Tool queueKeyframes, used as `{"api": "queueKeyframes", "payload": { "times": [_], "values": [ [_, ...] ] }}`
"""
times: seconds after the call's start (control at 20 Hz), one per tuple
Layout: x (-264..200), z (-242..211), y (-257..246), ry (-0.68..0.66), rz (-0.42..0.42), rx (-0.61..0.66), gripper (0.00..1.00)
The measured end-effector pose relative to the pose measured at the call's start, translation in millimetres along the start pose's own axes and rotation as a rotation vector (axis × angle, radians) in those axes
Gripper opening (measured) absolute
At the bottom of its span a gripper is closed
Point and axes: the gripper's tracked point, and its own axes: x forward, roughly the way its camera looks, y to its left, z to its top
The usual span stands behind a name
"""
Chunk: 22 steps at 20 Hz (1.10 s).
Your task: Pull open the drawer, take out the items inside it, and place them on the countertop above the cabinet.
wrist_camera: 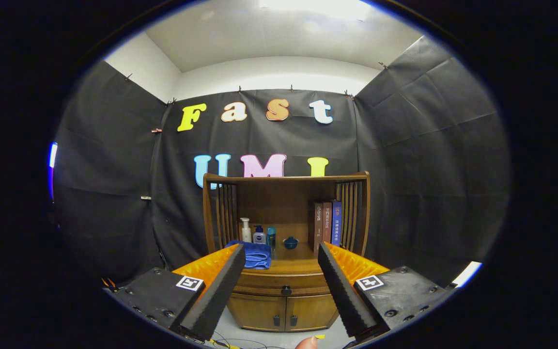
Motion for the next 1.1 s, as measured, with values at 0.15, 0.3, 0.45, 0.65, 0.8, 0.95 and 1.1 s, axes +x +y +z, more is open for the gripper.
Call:
{"api": "queueKeyframes", "payload": {
  "times": [0.15,0.3,0.45,0.65,0.8,0.95,1.1],
  "values": [
    [10.5,-7.1,-0.7,-0.013,0.005,0.011,0.99],
    [29.4,-25.0,-3.4,-0.031,0.009,0.029,0.99],
    [58.9,-64.3,-5.1,-0.028,0.012,0.009,0.99],
    [106.8,-133.7,-2.3,0.021,0.017,-0.02,0.99],
    [141.7,-191.3,2.7,0.092,0.027,0.024,0.99],
    [175.0,-243.2,-1.6,0.143,0.001,0.007,0.99],
    [200.6,-296.1,-6.0,0.207,-0.016,0.015,0.99]
  ]
}}
